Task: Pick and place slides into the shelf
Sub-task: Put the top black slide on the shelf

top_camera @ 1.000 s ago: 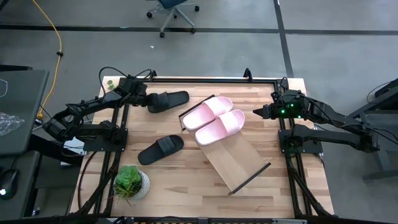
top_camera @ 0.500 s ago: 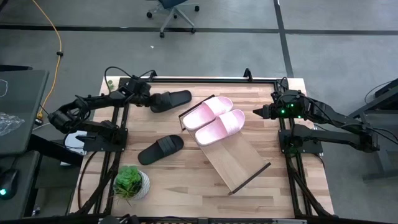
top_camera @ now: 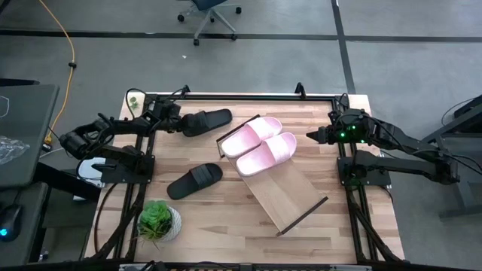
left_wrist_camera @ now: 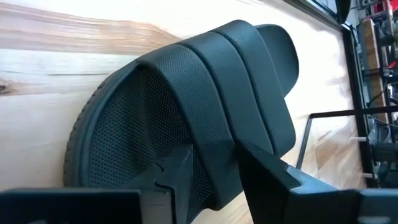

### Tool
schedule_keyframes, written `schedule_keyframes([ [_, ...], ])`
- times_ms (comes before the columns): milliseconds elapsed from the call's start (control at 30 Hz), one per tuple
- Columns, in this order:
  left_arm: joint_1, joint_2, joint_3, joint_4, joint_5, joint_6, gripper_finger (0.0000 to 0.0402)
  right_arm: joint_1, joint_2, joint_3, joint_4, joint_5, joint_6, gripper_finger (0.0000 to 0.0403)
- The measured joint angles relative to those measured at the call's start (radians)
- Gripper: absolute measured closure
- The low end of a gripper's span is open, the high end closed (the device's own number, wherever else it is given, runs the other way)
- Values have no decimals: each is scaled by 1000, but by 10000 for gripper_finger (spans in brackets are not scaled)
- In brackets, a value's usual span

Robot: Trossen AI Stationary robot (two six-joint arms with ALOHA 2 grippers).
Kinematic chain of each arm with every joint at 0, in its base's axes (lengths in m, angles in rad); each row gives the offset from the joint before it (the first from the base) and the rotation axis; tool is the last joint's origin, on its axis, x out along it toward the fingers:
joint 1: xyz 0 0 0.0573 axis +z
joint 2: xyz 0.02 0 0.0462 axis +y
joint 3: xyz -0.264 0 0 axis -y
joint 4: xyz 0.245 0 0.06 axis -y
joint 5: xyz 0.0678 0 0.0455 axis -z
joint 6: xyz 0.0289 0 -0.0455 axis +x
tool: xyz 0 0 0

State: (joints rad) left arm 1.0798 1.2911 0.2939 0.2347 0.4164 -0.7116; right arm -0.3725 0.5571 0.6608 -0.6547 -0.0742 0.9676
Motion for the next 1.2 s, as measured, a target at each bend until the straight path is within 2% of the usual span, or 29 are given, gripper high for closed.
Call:
schedule_keyframes([
  [433,0,-19,-1,8,100,7,295,0,0,0,-16,0,0,320],
  [667,0,-77,-2,-9,63,33,295,0,0,0,-17,0,-1,320],
  [1200,0,-78,-2,2,12,34,296,0,0,0,-17,-6,-6,320],
])
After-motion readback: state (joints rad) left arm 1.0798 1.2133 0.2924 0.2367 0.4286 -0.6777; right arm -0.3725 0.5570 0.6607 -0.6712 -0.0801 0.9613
